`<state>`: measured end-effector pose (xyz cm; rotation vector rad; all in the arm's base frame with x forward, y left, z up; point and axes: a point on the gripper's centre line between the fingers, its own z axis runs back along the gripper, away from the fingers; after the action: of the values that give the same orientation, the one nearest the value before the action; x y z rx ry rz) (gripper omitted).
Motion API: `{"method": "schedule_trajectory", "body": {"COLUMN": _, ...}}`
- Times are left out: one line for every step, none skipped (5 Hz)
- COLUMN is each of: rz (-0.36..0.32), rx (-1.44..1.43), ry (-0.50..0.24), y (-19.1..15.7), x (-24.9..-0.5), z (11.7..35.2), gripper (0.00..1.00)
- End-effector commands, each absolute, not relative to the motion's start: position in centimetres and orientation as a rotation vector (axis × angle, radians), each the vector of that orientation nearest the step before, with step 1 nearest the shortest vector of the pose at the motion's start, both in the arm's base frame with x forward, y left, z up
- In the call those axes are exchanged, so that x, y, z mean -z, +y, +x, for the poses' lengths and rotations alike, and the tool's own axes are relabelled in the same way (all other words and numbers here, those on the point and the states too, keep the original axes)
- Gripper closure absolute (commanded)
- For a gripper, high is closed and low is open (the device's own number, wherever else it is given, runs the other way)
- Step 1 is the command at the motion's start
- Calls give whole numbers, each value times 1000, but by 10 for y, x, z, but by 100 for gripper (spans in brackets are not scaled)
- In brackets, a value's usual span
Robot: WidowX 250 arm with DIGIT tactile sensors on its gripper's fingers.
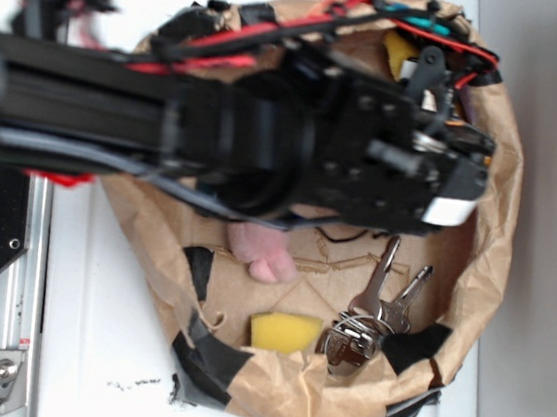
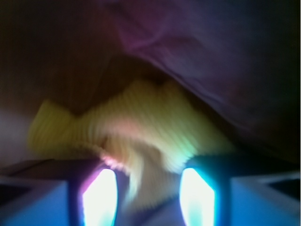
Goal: Grab the yellow cloth.
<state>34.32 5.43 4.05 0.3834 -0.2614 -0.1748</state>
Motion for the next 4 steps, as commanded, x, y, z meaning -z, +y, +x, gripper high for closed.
{"method": "schedule_trajectory", "body": {"rz": 346, "rx": -120, "ry": -371, "y": 61, "x": -62, "z": 355, "gripper": 0}}
{"method": "schedule_trajectory", "body": {"rz": 342, "rx": -197, "ry": -429, "y": 64, "x": -73, "z": 346, "gripper": 0}}
{"method": "schedule_trajectory", "body": {"rz": 341, "rx": -268, "ry": -456, "y": 65, "x": -76, "z": 345, "gripper": 0}}
{"method": "schedule_trajectory", "body": {"rz": 323, "rx": -283, "ry": -428, "y": 69, "x": -68, "z": 351, "gripper": 0}}
